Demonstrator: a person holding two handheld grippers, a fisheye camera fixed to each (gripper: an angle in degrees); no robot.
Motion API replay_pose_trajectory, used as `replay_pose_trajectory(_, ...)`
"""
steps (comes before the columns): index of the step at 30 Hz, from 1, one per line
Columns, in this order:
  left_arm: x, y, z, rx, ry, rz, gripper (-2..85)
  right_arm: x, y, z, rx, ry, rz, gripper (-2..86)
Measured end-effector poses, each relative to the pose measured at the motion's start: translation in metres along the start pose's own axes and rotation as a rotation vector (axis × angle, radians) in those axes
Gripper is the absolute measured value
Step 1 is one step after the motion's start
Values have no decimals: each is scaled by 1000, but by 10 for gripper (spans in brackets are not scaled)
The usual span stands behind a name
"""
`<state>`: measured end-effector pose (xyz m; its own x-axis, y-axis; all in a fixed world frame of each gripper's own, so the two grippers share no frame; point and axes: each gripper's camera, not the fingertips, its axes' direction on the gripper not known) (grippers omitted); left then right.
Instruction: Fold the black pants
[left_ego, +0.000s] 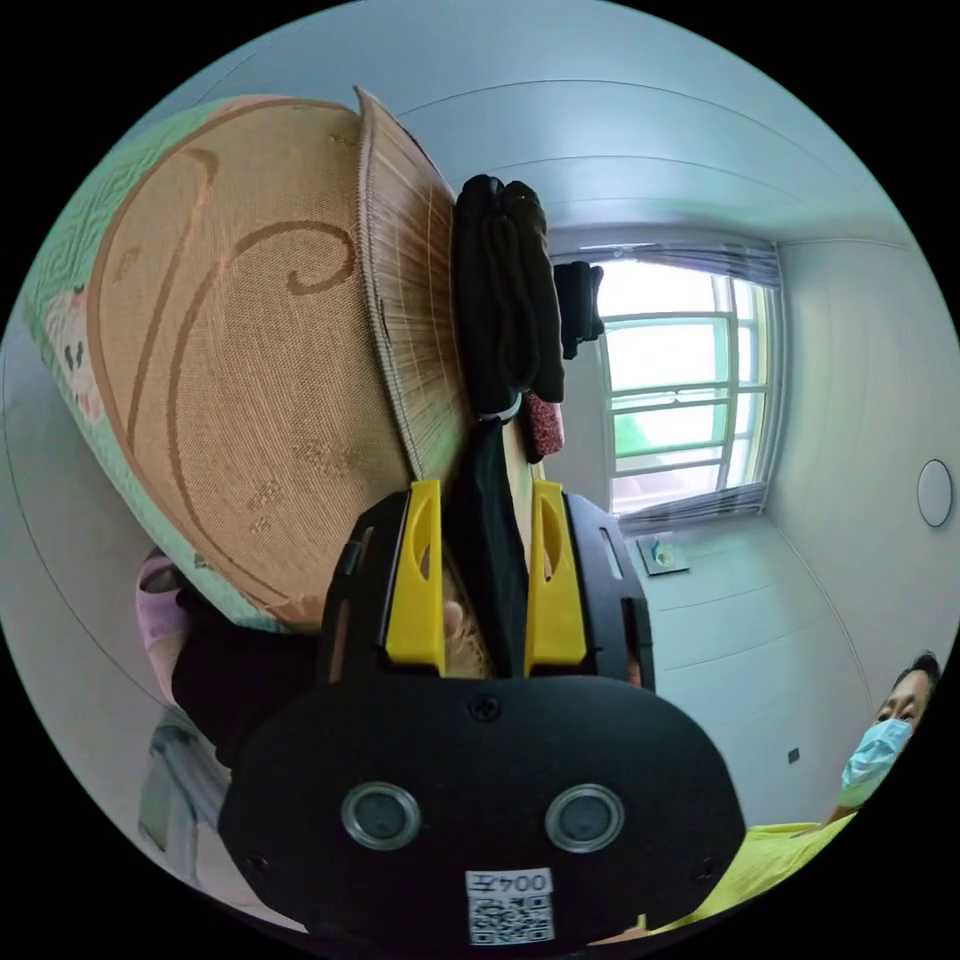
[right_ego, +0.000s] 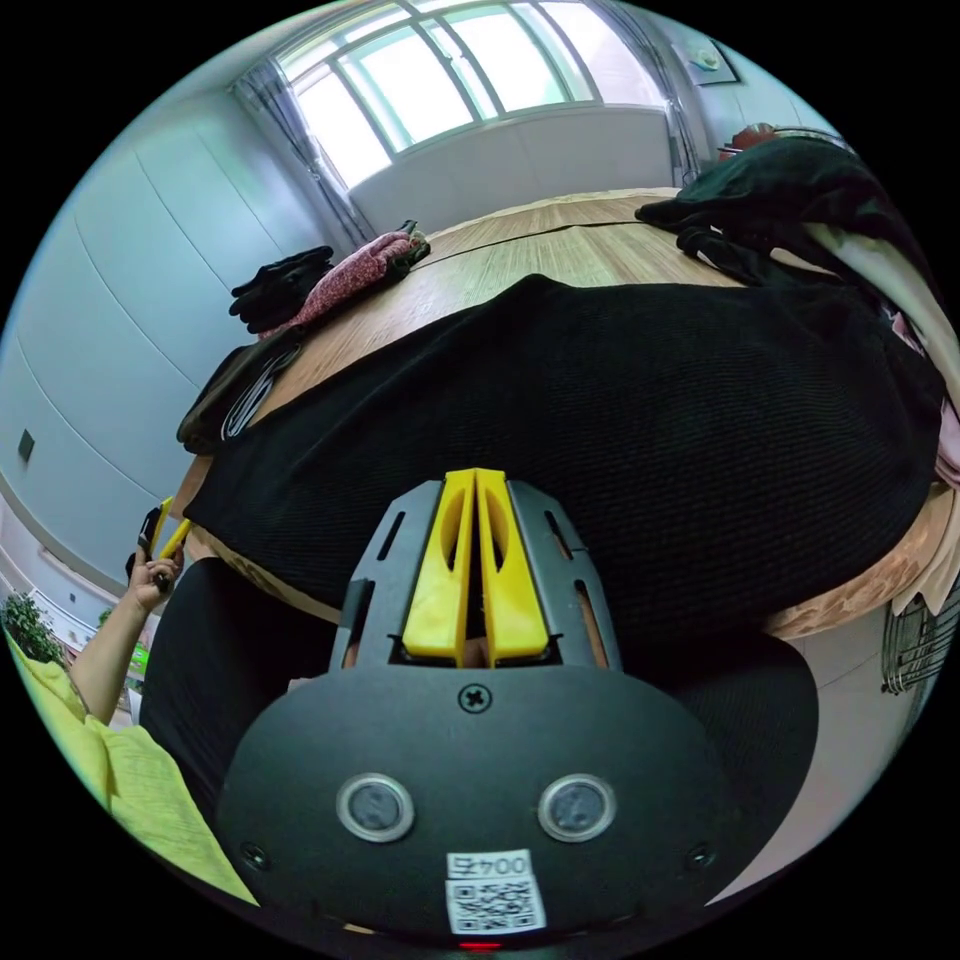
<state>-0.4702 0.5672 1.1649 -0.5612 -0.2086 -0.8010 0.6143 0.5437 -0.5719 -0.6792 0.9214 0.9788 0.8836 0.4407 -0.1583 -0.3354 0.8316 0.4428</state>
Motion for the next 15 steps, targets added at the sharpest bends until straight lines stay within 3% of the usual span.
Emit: replay_pose_trajectory(15, -33, -8, -13, -71, 124, -34, 123, 4, -17, -14, 8, -45, 40, -8)
